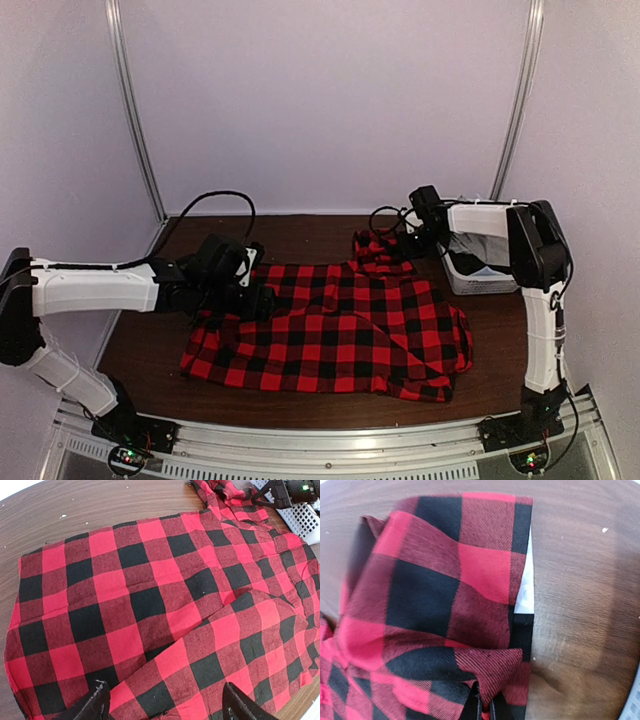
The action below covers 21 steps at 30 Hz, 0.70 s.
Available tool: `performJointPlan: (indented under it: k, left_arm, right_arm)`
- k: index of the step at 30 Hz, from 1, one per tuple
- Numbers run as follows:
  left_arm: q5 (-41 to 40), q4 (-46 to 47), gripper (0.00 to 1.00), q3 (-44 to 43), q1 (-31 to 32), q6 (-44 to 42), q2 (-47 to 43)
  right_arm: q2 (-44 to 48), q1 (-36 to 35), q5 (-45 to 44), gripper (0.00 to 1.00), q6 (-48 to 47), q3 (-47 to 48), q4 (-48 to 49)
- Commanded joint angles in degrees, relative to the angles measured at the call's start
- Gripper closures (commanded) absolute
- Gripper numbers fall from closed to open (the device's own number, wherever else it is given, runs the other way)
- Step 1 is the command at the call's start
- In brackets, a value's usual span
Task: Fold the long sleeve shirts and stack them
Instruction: Pick up the sleeve from the center of the board.
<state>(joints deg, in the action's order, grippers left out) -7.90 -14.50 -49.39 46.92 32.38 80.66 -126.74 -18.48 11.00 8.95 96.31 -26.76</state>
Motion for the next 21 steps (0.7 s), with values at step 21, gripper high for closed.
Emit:
performJointPlan:
  k: [21]
  left_arm:
    - [23.54, 28.10, 0.04, -10.38, -0.52, -9.65, 10.15]
  right_arm:
    - [37.92, -12.28, 19.95, 1.00, 33.32, -32.24, 35.01]
